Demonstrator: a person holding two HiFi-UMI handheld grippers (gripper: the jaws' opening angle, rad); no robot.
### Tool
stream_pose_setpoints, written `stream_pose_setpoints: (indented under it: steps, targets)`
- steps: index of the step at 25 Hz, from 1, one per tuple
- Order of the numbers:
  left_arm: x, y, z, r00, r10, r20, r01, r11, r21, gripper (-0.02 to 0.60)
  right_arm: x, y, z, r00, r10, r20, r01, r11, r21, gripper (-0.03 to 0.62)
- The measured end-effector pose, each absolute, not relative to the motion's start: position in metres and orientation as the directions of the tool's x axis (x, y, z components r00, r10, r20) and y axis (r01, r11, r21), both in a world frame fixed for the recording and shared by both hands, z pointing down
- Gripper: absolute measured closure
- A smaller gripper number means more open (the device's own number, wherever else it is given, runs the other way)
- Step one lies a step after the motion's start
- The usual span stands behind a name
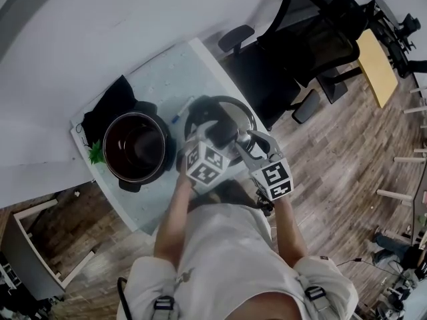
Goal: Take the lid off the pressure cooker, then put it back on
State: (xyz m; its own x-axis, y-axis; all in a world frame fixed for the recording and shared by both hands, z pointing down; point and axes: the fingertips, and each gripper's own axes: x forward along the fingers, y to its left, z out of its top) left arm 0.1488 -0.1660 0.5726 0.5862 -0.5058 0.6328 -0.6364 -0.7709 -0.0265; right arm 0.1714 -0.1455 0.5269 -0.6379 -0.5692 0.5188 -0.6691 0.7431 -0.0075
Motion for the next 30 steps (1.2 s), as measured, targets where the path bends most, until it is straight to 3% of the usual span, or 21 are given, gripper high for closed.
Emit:
stream_pose_setpoints:
  steps: [15,30]
  targets:
    - [0.108,-0.160,0.479,0.577,-0.564,0.590,-0.663,-0.746,-0.064,0.306,0.130,-0.145,0.455,-0.717,-0.548,0.431,-0.582,0.811,0.063,0.418]
    - [0.026,-0.139,0.446,0.477,-0.640,0.602,-0.758,-0.647,-0.087,0.305,0.052,-0.127,0.426,-0.817,-0.426,0.389,-0.430,0.899,0.081,0.418]
